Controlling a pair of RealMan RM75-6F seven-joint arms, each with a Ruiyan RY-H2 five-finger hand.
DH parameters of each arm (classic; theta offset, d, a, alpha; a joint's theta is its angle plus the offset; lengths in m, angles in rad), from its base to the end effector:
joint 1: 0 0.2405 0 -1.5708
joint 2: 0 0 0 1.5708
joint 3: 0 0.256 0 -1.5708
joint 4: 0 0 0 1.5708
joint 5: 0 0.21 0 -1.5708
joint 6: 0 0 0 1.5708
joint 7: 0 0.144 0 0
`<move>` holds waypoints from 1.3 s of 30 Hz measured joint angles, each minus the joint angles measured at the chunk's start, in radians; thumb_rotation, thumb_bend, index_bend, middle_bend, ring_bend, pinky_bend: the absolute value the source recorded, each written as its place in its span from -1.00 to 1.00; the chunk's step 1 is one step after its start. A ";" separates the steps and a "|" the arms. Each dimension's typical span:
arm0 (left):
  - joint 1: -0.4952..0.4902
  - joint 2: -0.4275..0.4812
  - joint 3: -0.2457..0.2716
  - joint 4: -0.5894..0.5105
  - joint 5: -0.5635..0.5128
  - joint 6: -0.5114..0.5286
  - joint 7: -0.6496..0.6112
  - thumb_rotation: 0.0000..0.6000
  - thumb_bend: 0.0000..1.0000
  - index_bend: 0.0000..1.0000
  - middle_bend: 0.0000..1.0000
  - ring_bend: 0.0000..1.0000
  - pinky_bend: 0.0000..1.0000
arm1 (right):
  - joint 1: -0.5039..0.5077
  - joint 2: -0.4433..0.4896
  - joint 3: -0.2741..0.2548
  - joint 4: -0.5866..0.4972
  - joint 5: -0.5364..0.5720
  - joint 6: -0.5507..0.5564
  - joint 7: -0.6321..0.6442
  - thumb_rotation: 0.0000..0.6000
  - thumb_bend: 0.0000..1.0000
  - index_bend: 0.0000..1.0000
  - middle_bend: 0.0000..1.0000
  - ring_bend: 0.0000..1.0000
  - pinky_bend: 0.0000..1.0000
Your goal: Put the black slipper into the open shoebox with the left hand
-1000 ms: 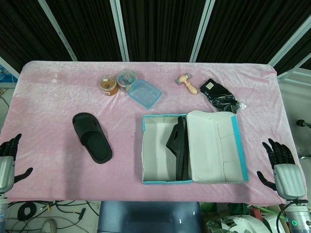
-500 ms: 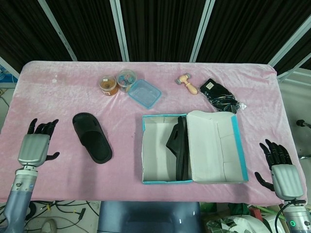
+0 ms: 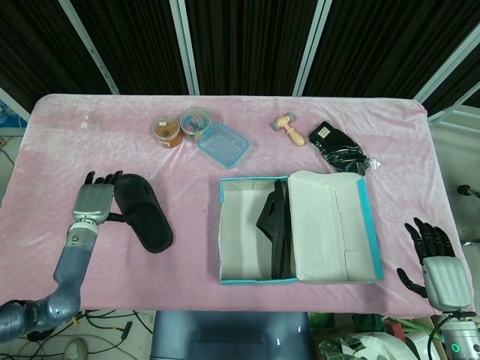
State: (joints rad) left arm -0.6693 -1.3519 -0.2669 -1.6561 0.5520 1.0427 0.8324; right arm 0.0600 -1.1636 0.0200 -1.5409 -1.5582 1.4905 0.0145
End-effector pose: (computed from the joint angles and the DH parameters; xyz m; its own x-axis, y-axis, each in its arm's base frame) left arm -0.2166 0.3493 0.0570 0.5576 0.3545 0.7506 0.7956 0.0300 -0.6051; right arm -0.3199 -0.1674 0.1446 0.4113 -0.0355 0.9108 -0.9112 -0.0407 0.4099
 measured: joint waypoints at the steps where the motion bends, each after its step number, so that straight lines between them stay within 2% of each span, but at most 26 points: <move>1: -0.017 -0.012 -0.003 0.022 -0.032 -0.011 0.002 0.08 -0.88 -0.93 -0.66 -0.65 -0.93 | 0.000 0.000 0.000 0.001 0.000 0.000 0.001 1.00 -0.64 -1.00 -0.99 -1.00 -0.87; 4: -0.054 -0.041 -0.005 0.070 -0.089 -0.038 0.001 0.08 -0.88 -0.93 -0.65 -0.64 -0.91 | 0.000 0.000 0.000 0.002 0.001 -0.001 0.002 1.00 -0.64 -1.00 -0.99 -1.00 -0.87; 13: -0.102 -0.098 0.018 0.164 -0.162 -0.066 -0.029 0.08 -0.88 -0.94 -0.64 -0.64 -0.88 | -0.002 0.004 0.002 0.003 0.013 -0.008 0.007 1.00 -0.64 -1.00 -0.99 -1.00 -0.87; 27: -0.129 -0.160 0.054 0.269 -0.187 -0.094 -0.075 0.08 -0.88 -0.98 -0.65 -0.64 -0.88 | 0.001 0.010 0.003 -0.010 0.023 -0.020 -0.001 1.00 -0.64 -1.00 -0.99 -1.00 -0.87; 32: -0.142 -0.194 0.057 0.310 -0.173 -0.121 -0.108 0.06 -0.84 -0.88 -0.51 -0.50 -0.81 | 0.001 0.013 0.005 -0.019 0.027 -0.022 -0.012 1.00 -0.64 -1.00 -0.99 -1.00 -0.87; 35: -0.139 -0.207 0.053 0.323 -0.138 -0.125 -0.151 0.30 -0.76 -0.69 -0.29 -0.33 -0.71 | 0.002 0.014 0.005 -0.023 0.030 -0.025 -0.016 1.00 -0.64 -1.00 -0.99 -1.00 -0.87; 37: -0.131 -0.216 0.050 0.332 -0.093 -0.122 -0.195 0.60 -0.72 -0.53 -0.13 -0.20 -0.60 | 0.002 0.015 0.006 -0.026 0.031 -0.026 -0.018 1.00 -0.63 -1.00 -0.99 -1.00 -0.87; 39: -0.121 -0.221 0.049 0.340 -0.046 -0.117 -0.239 0.81 -0.72 -0.46 -0.06 -0.15 -0.53 | 0.001 0.017 0.006 -0.027 0.031 -0.025 -0.017 1.00 -0.64 -1.00 -0.99 -1.00 -0.87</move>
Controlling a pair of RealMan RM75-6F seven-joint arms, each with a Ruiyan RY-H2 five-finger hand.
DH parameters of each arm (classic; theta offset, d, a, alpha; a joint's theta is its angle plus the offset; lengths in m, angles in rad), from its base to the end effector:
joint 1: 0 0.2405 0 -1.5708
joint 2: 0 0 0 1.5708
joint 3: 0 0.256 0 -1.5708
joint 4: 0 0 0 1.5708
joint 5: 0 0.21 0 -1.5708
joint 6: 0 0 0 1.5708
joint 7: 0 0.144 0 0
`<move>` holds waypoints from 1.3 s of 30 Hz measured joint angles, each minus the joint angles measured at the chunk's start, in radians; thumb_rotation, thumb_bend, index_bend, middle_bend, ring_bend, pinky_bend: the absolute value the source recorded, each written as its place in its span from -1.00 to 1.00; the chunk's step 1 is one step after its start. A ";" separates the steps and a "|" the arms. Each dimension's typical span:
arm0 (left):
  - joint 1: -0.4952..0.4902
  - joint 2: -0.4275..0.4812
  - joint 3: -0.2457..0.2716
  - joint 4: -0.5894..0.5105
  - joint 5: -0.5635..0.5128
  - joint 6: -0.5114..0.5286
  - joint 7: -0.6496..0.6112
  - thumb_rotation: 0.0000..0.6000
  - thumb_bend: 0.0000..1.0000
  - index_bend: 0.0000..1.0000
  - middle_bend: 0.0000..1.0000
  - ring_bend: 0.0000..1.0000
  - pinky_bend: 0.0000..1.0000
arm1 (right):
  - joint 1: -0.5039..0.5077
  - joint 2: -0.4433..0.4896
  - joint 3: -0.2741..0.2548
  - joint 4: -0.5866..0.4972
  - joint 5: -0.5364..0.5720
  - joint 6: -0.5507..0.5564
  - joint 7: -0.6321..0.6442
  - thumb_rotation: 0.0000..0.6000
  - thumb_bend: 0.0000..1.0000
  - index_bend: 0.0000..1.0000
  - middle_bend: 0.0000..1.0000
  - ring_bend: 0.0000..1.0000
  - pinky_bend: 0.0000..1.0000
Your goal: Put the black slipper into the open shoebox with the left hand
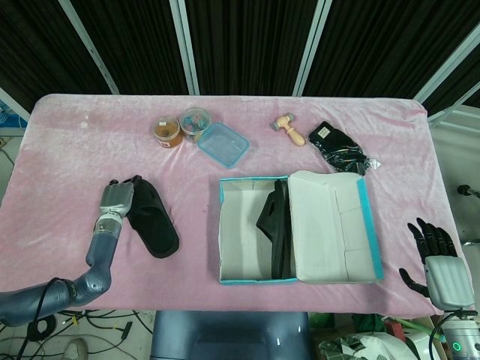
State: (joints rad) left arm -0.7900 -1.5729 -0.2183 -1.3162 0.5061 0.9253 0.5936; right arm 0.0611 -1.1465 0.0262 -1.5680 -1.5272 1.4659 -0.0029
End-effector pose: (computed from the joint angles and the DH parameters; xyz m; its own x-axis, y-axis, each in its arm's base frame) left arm -0.2220 0.3819 -0.0038 0.4057 0.3945 0.8245 0.8789 0.0794 -0.4704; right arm -0.3209 -0.1688 0.1471 0.4155 -0.0534 0.9080 -0.9095 -0.0122 0.4154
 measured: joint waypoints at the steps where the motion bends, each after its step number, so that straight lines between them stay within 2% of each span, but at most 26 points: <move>1: 0.008 -0.002 -0.002 0.003 0.032 0.005 -0.034 0.89 -0.72 -0.43 -0.04 -0.13 -0.51 | 0.000 0.001 0.000 -0.001 0.000 0.001 0.000 1.00 -0.64 -1.00 -0.99 -1.00 -0.87; 4: 0.034 -0.002 -0.009 0.006 0.120 0.021 -0.132 1.00 -0.72 -0.38 0.00 -0.11 -0.47 | -0.002 0.003 0.001 -0.002 -0.001 0.006 0.002 1.00 -0.64 -1.00 -0.99 -1.00 -0.87; 16: 0.141 0.031 -0.056 -0.071 0.538 0.143 -0.637 1.00 -0.73 -0.37 0.00 -0.11 -0.41 | 0.000 0.007 0.001 -0.012 -0.017 0.012 -0.004 1.00 -0.64 -1.00 -0.99 -1.00 -0.87; 20: 0.143 0.014 -0.079 -0.109 0.674 0.199 -0.741 1.00 -0.73 -0.40 0.00 -0.11 -0.40 | -0.002 0.013 -0.001 -0.019 -0.023 0.019 -0.002 1.00 -0.64 -1.00 -0.99 -1.00 -0.87; 22: 0.126 -0.008 -0.096 -0.127 0.708 0.211 -0.766 1.00 -0.73 -0.41 -0.01 -0.11 -0.40 | -0.004 0.016 -0.002 -0.021 -0.026 0.023 0.002 1.00 -0.64 -1.00 -0.99 -1.00 -0.87; 27: 0.067 -0.063 -0.129 -0.135 0.718 0.201 -0.754 1.00 -0.73 -0.42 -0.01 -0.12 -0.40 | -0.012 0.022 -0.004 -0.019 -0.025 0.031 0.013 1.00 -0.64 -1.00 -0.99 -1.00 -0.87; 39: -0.068 -0.274 -0.172 0.062 0.757 0.210 -0.742 1.00 -0.74 -0.44 -0.01 -0.12 -0.39 | -0.021 0.033 -0.001 -0.011 -0.016 0.042 0.039 1.00 -0.64 -1.00 -0.99 -1.00 -0.87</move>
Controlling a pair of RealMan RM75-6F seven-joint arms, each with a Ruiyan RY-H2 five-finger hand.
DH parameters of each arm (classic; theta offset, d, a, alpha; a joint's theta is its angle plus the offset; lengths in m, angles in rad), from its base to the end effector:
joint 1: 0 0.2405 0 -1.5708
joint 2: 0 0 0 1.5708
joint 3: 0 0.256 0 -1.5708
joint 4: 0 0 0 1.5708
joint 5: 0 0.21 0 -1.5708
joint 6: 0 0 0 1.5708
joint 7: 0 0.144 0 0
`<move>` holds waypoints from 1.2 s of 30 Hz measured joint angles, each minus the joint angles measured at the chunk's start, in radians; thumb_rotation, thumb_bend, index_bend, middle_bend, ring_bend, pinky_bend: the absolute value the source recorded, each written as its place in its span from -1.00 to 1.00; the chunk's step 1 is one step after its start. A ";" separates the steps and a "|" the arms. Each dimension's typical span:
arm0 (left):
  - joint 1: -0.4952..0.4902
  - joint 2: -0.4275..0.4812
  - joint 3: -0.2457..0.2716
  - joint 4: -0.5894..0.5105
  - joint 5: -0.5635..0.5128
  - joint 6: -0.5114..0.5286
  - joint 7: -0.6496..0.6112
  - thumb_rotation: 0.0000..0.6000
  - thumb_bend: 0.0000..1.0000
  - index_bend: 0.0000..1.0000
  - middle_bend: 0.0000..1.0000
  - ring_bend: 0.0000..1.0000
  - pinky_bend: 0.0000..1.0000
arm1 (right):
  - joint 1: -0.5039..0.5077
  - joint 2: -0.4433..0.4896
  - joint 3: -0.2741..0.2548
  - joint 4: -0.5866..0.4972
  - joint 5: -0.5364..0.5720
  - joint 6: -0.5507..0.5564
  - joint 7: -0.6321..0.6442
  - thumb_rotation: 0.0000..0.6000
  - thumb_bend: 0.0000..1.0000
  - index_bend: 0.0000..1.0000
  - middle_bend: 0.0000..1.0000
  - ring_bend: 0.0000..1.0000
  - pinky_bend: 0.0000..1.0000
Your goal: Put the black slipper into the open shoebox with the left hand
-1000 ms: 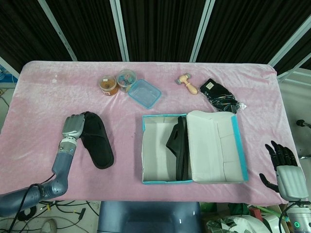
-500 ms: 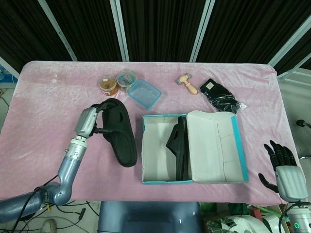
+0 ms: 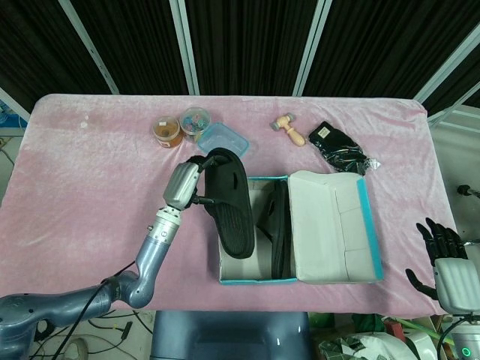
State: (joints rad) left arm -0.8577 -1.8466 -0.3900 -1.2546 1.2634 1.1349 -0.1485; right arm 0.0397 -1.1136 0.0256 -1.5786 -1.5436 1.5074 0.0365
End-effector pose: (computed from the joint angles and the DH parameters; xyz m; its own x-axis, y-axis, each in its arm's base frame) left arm -0.0483 0.3742 -0.0350 -0.1843 0.1690 0.9682 0.8778 -0.4148 0.2395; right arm -0.3206 -0.1621 0.1612 0.4006 -0.0209 0.9160 -0.9163 -0.0080 0.4005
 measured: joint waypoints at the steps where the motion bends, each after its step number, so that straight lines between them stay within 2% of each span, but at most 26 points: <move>1: -0.012 -0.019 -0.002 0.020 0.000 -0.006 -0.009 1.00 -0.74 -0.45 -0.01 -0.12 -0.39 | 0.000 0.001 0.000 0.001 0.001 0.000 0.001 1.00 -0.64 -1.00 -0.99 -1.00 -0.87; 10: -0.056 -0.093 0.004 0.102 -0.002 -0.076 -0.123 0.97 -0.73 -0.49 -0.02 -0.12 -0.36 | -0.005 0.007 0.006 0.002 0.008 0.005 0.007 1.00 -0.64 -1.00 -0.99 -1.00 -0.87; 13: -0.062 -0.105 0.008 0.118 -0.005 -0.101 -0.163 0.91 -0.74 -0.50 -0.02 -0.12 -0.36 | -0.006 0.008 0.006 0.000 0.009 0.006 0.006 1.00 -0.64 -1.00 -0.99 -1.00 -0.87; 25: -0.063 -0.122 0.037 0.150 0.031 -0.120 -0.256 0.90 -0.74 -0.49 -0.02 -0.12 -0.36 | -0.010 0.011 0.006 -0.008 0.010 0.007 -0.003 1.00 -0.63 -1.00 -0.99 -1.00 -0.87; 36: -0.080 -0.138 0.054 0.199 0.045 -0.145 -0.246 0.90 -0.74 -0.52 -0.03 -0.13 -0.36 | -0.014 0.011 0.007 -0.009 0.015 0.006 -0.003 1.00 -0.64 -1.00 -0.99 -1.00 -0.87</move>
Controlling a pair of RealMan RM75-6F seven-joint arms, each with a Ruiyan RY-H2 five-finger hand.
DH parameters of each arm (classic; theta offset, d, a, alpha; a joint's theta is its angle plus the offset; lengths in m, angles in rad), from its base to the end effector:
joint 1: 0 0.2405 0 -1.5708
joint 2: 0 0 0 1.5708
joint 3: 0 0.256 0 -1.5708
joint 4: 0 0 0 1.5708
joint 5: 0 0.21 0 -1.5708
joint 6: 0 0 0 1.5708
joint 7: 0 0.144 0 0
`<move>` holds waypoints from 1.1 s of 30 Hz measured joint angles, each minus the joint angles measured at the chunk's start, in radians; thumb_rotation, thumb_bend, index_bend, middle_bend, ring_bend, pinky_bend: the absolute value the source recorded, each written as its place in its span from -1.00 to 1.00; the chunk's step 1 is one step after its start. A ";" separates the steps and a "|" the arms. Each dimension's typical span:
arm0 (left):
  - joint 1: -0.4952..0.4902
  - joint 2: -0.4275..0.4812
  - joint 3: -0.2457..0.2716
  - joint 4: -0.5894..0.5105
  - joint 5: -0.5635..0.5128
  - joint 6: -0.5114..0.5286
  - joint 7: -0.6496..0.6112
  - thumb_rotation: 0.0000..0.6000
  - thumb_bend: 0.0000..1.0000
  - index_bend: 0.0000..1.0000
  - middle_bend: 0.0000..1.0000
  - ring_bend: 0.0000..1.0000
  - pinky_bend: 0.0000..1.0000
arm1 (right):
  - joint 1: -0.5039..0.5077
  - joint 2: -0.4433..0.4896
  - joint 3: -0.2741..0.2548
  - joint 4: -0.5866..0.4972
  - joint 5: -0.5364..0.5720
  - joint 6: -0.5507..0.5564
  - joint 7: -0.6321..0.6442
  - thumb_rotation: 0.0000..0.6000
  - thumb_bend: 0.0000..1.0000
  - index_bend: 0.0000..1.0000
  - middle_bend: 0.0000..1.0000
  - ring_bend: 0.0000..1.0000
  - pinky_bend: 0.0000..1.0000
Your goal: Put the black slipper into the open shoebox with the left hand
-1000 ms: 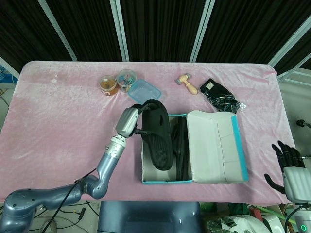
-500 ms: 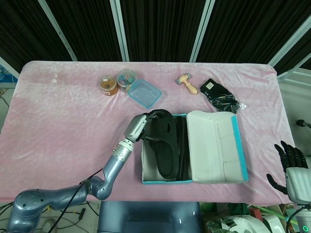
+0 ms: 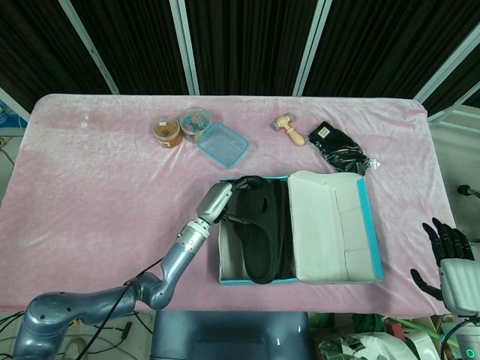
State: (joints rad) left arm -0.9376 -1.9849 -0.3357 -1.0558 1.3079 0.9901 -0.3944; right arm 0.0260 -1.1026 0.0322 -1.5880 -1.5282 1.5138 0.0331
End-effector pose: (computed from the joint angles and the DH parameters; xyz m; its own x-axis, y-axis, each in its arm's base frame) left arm -0.0354 0.3652 -0.0998 -0.2161 0.4037 0.8890 0.8479 -0.3738 0.3759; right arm -0.3229 -0.1590 0.1665 0.4040 -0.0128 0.9147 -0.9145 0.0190 0.4042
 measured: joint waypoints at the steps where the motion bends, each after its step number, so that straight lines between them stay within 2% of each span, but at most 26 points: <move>1: -0.002 -0.004 0.001 0.017 -0.002 -0.002 0.009 0.90 -0.74 -0.52 -0.03 -0.13 -0.36 | -0.001 0.000 0.000 0.001 0.001 0.000 0.001 1.00 -0.64 -1.00 -0.99 -1.00 -0.87; 5: -0.009 -0.021 -0.002 0.064 -0.011 -0.009 0.022 0.90 -0.76 -0.55 -0.05 -0.17 -0.40 | -0.004 0.001 0.000 0.001 0.004 0.002 0.000 1.00 -0.64 -1.00 -0.99 -1.00 -0.87; 8: -0.013 -0.021 0.002 0.075 -0.013 -0.024 0.038 0.86 -0.90 -0.73 -0.21 -0.35 -0.51 | -0.004 0.000 0.001 -0.001 0.005 0.003 -0.003 1.00 -0.64 -1.00 -0.99 -1.00 -0.87; 9: -0.014 -0.019 0.006 0.075 -0.013 -0.029 0.048 0.79 -0.95 -0.81 -0.29 -0.43 -0.56 | -0.004 0.000 0.001 -0.003 0.005 0.002 -0.005 1.00 -0.64 -1.00 -0.99 -1.00 -0.87; 12: -0.017 -0.009 0.020 0.070 -0.007 -0.039 0.086 0.43 -1.00 -0.97 -0.48 -0.62 -0.67 | -0.003 0.002 0.001 -0.009 0.003 -0.001 -0.011 1.00 -0.64 -1.00 -0.99 -1.00 -0.87; 16: -0.013 0.009 0.039 0.043 0.008 -0.038 0.108 -0.17 -1.00 -1.00 -0.69 -0.84 -0.83 | 0.000 0.002 0.001 -0.013 0.000 -0.003 -0.019 1.00 -0.64 -1.00 -0.99 -1.00 -0.87; 19: -0.007 0.029 0.050 0.013 0.017 -0.034 0.131 -0.47 -1.00 -1.00 -0.80 -0.96 -0.93 | 0.001 0.004 0.003 -0.018 -0.002 -0.002 -0.022 1.00 -0.64 -1.00 -0.99 -1.00 -0.87; 23: 0.002 0.062 0.064 -0.031 0.021 -0.035 0.181 -0.80 -1.00 -1.00 -0.97 -1.00 -1.00 | 0.001 0.004 0.006 -0.017 -0.001 0.001 -0.019 1.00 -0.64 -1.00 -0.99 -1.00 -0.87; 27: 0.013 0.116 0.083 -0.102 0.014 -0.049 0.269 -0.85 -1.00 -1.00 -1.00 -1.00 -1.00 | 0.004 -0.001 0.005 -0.010 -0.004 -0.003 -0.014 1.00 -0.64 -1.00 -0.99 -1.00 -0.87; 33: 0.030 0.214 0.105 -0.247 -0.052 -0.082 0.479 -0.86 -1.00 -1.00 -1.00 -1.00 -1.00 | 0.007 -0.004 0.004 -0.007 -0.011 -0.005 -0.013 1.00 -0.64 -1.00 -0.99 -1.00 -0.87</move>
State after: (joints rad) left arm -0.9076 -1.7713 -0.2304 -1.3023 1.2559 0.9077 0.0845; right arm 0.0326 -1.1065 0.0358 -1.5953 -1.5390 1.5085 0.0205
